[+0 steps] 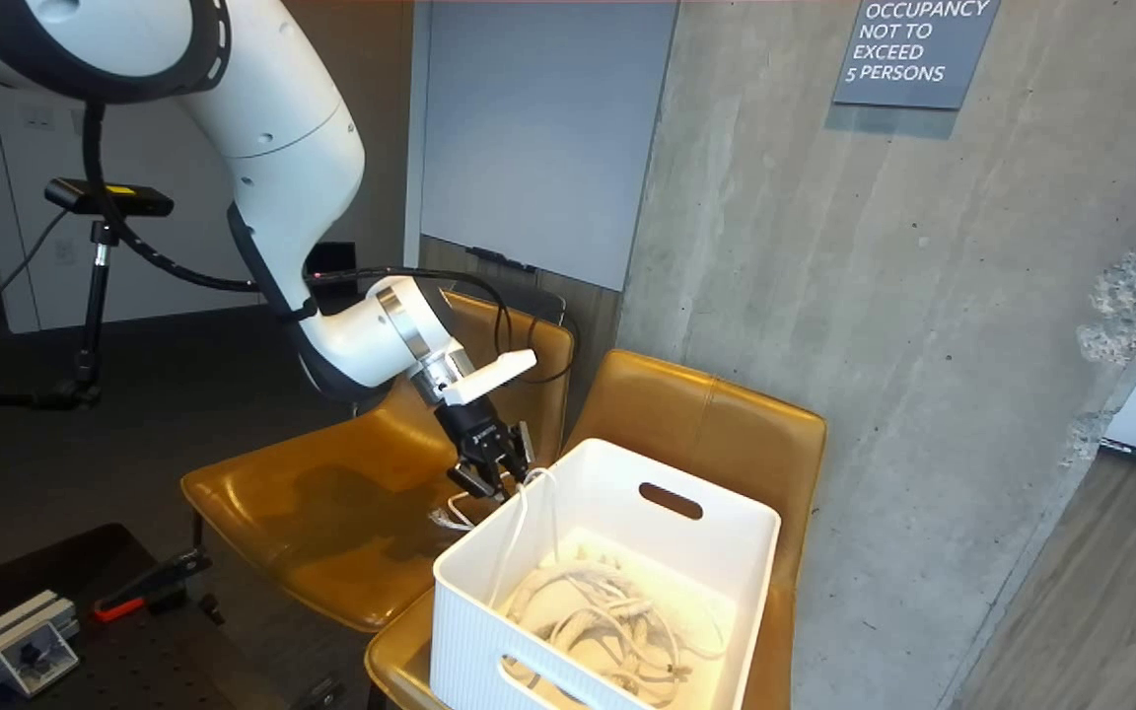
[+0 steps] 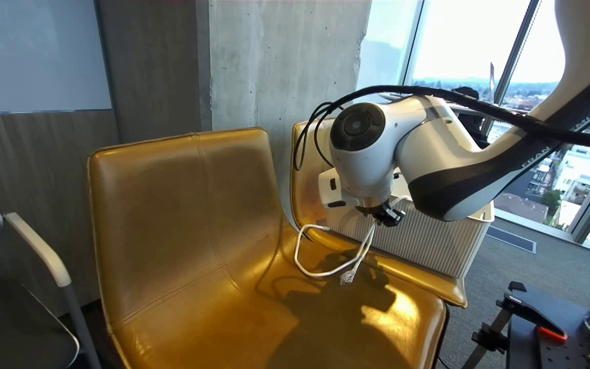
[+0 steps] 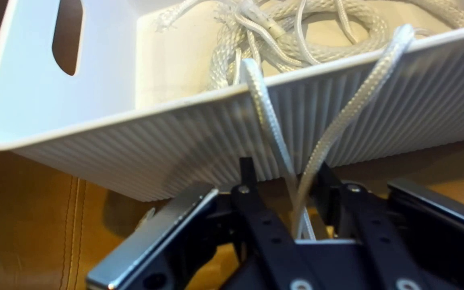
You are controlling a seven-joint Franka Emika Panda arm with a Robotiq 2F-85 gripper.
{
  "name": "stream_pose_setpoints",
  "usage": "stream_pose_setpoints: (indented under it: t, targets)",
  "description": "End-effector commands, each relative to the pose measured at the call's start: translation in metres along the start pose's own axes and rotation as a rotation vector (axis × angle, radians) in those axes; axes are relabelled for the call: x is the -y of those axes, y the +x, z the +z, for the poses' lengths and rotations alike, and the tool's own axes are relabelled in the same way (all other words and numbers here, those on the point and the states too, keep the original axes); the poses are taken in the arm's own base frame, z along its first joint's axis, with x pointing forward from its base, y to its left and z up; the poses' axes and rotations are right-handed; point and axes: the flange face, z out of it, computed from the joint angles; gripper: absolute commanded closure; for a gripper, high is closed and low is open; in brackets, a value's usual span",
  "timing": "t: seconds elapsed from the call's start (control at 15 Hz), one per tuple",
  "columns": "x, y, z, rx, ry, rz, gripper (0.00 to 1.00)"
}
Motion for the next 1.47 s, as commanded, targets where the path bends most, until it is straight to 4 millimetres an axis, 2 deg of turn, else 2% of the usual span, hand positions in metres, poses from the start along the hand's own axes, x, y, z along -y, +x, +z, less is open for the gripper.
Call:
stream_pose_setpoints:
  t: [0.0,0.07,0.33,0.47,0.6,0.8,1.0,1.2,1.4]
  targets:
    - [-0.004,0.007,-0.009,-0.012,0.009,0.002,0.92]
    - [-0.003,0.008,-0.011,-0.014,0.008,0.001,0.99]
    - [-0.006,0.003,-0.017,-0.017,0.009,0.013,0.99]
    - [-0.014,-0.012,-0.023,-0.016,0.007,0.04,0.99]
    - [-0.029,-0.041,-0.037,-0.021,0.006,0.101,0.99]
    - [-0.056,-0.105,-0.067,-0.044,0.02,0.25,0.99]
    - [-0.075,-0.178,-0.096,-0.078,0.035,0.425,0.99]
    - [-0.081,-0.243,-0.11,-0.089,0.048,0.571,0.99]
    - [-0.074,-0.294,-0.11,-0.09,0.071,0.681,0.99]
